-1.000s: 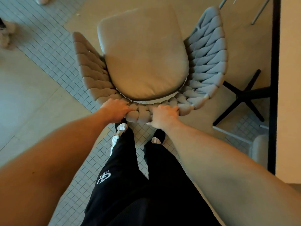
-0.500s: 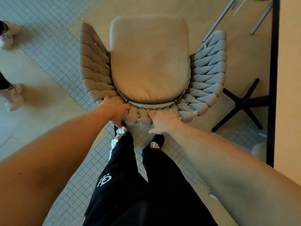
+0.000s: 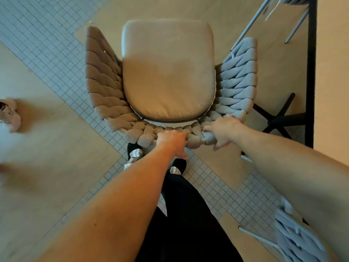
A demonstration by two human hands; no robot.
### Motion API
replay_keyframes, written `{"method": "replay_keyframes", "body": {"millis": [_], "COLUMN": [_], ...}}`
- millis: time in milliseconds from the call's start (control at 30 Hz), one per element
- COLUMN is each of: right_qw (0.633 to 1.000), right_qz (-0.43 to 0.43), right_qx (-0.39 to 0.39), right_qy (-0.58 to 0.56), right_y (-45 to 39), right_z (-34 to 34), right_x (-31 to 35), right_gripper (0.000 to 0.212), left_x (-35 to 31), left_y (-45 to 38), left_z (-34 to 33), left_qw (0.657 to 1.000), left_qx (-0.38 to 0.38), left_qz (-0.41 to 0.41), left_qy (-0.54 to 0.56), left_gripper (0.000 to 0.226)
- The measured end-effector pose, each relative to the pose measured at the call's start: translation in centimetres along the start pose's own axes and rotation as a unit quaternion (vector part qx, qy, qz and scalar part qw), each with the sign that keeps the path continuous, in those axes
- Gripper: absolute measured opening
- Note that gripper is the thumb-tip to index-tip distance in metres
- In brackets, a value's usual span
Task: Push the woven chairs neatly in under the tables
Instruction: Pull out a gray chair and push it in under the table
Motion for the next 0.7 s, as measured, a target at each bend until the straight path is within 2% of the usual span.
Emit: {"method": "replay_keyframes", "body": {"millis": [100,167,300,500,700], "right_qw": [1.0,1.0,1.0,0.997,0.987], "right_qz": [-0.013,-0.013,-0.017,-0.027,-0.045], "right_qx": [-0.002,0.001,0.0,-0.014,0.0], "right_qy": [0.012,0.013,0.011,-0.07,-0.153], "right_y": [0.0,0.2,0.9,1.2,0.7], "right_z": [-0.5,-0.3,0.2,0.3,1.0], "right_x": [-0.8,-0.6,0.1,3.7,7.9], "right_gripper": [0.063,0.062,0.065,0.058,0.069], "left_x": [-0.2,-0.2,0.1,3.1,6.5], "left_y": [-0.2,-0.2,0.2,1.5,3.1], "left_z": [-0.1,-0.2,-0.3,-0.3,1.2], "left_qw": [0.999,0.999,0.998,0.996,0.982], "left_qx": [-0.041,-0.053,-0.051,-0.037,-0.015], "left_qz": [-0.004,-0.012,-0.028,-0.047,-0.073], "left_qy": [-0.005,-0.008,-0.02,-0.069,-0.174], "left_gripper": [0.058,0.052,0.053,0.057,0.057]}}
Point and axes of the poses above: each hand's wrist, its own y-axis away from the middle knuckle, its own z-axis out of the back of the hand, x = y × z, the point moved 3 cm from there along -y, towards the middle knuckle
